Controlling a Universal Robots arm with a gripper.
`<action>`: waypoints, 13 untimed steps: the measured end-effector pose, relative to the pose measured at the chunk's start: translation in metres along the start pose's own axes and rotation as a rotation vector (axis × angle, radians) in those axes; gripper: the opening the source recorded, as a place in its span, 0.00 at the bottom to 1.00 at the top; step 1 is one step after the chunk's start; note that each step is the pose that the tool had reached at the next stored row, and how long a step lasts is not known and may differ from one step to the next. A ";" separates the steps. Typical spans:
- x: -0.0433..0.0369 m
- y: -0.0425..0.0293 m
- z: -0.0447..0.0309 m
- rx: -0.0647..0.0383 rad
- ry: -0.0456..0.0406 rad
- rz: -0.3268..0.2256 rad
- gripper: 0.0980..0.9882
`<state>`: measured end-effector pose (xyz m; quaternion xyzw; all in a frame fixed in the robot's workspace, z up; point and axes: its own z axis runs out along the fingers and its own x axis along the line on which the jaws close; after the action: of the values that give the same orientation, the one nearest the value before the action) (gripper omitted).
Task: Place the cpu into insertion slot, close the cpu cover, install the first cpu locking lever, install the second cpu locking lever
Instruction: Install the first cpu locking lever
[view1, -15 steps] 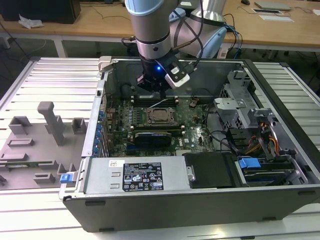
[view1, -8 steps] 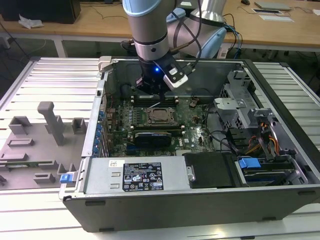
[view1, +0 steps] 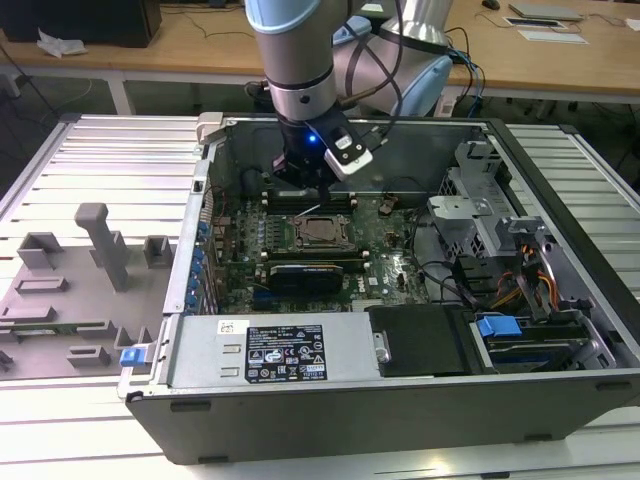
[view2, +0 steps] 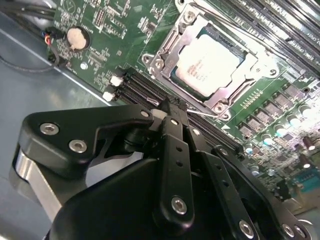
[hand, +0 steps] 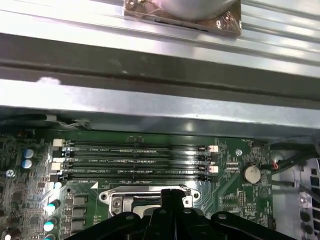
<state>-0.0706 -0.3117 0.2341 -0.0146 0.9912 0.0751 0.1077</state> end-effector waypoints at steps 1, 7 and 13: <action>0.0002 0.0004 0.0009 0.002 -0.0013 0.009 0.01; 0.0010 0.0119 0.0073 0.004 -0.0030 0.019 0.01; 0.0039 0.0133 0.0146 0.005 -0.0238 0.017 0.01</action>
<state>-0.0719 -0.2964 0.2211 -0.0051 0.9902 0.0738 0.1189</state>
